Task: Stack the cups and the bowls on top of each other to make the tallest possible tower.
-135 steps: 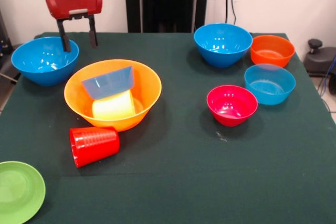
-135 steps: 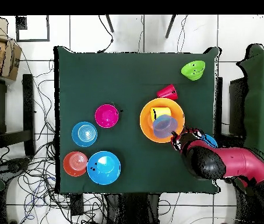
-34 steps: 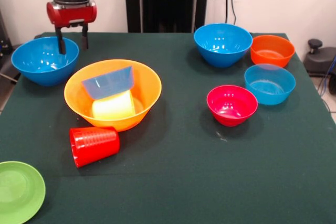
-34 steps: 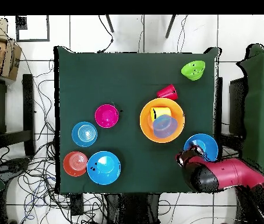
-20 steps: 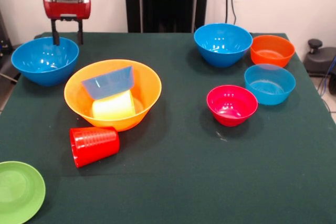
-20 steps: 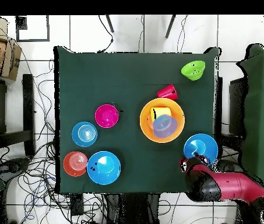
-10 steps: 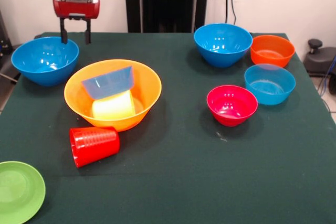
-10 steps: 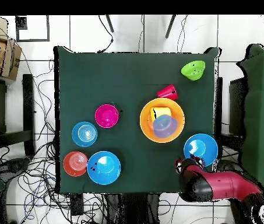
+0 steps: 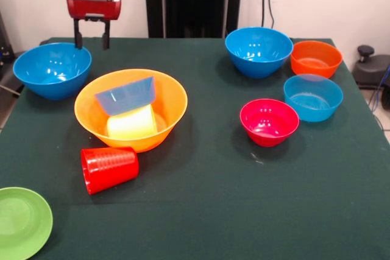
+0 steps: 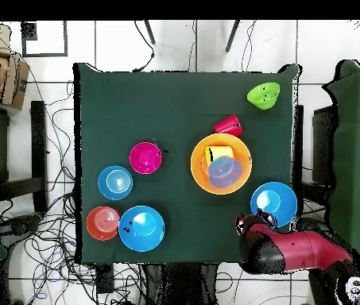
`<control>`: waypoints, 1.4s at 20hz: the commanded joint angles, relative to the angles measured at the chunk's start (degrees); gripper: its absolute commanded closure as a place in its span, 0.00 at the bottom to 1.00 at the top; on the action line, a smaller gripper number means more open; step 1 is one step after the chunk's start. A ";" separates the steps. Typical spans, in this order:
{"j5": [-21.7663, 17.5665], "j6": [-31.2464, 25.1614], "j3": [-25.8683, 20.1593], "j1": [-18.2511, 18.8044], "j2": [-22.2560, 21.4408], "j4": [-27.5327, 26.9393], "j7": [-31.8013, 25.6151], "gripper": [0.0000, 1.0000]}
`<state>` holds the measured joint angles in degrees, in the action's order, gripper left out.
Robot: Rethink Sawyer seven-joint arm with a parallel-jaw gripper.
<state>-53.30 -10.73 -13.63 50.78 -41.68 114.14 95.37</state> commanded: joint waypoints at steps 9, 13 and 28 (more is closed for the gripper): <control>-0.25 -14.90 -20.09 10.91 1.14 3.46 -25.25 0.00; -0.84 -17.34 -22.41 13.11 1.44 2.63 -25.95 0.00; -5.81 -16.18 -22.99 11.26 1.06 2.71 -18.35 0.00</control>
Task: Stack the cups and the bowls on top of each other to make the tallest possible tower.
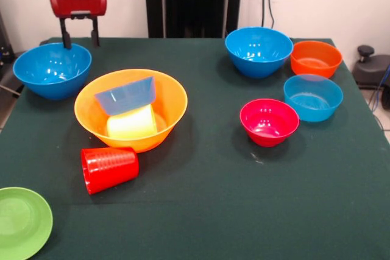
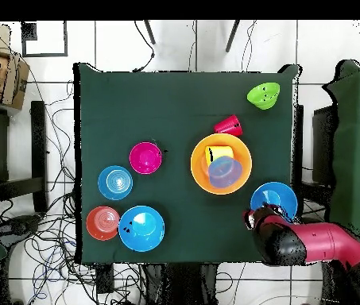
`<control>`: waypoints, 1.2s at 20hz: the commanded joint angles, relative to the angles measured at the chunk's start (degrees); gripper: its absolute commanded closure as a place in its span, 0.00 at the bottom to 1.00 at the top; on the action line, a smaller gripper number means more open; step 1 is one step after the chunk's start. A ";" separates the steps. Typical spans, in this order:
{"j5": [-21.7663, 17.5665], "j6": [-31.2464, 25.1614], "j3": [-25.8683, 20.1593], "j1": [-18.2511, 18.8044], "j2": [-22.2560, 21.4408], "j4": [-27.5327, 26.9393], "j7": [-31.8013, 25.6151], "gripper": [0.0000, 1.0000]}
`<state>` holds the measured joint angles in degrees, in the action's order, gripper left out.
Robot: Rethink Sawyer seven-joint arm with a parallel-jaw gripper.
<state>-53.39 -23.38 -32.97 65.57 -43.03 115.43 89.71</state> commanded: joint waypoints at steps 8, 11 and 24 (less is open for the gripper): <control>-10.63 -1.63 -0.82 -6.28 6.69 -2.30 -9.50 0.00; -13.97 0.49 2.16 -8.70 9.21 -5.12 -4.41 0.00; -12.27 0.87 1.52 -8.44 10.47 -5.87 -2.81 0.00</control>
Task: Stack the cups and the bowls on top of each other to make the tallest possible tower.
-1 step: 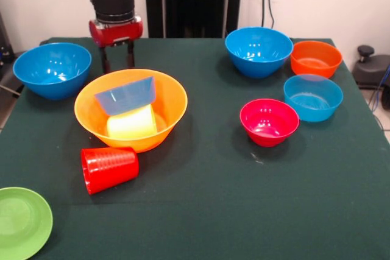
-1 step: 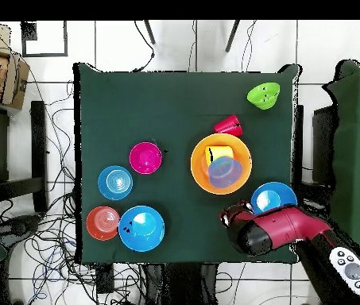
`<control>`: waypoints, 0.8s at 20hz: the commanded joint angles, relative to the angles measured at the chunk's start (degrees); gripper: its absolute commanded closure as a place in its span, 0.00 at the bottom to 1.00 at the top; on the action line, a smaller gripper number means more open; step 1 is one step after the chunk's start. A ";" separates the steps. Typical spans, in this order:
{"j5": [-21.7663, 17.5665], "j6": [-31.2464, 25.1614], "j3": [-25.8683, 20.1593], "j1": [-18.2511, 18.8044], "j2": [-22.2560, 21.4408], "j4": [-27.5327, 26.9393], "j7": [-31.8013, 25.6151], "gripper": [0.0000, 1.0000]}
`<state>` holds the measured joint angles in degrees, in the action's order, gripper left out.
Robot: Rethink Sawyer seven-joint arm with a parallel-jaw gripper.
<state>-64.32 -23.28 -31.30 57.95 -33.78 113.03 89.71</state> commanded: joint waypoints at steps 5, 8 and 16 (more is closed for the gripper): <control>6.54 -2.33 -4.78 3.58 -8.70 4.80 -6.54 0.00; 12.73 -5.56 -8.03 6.09 -16.35 9.73 -9.66 0.00; 23.86 -7.80 -14.98 11.67 -28.25 17.25 -12.81 0.00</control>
<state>-46.07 -23.40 -39.29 69.48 -52.83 122.90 89.71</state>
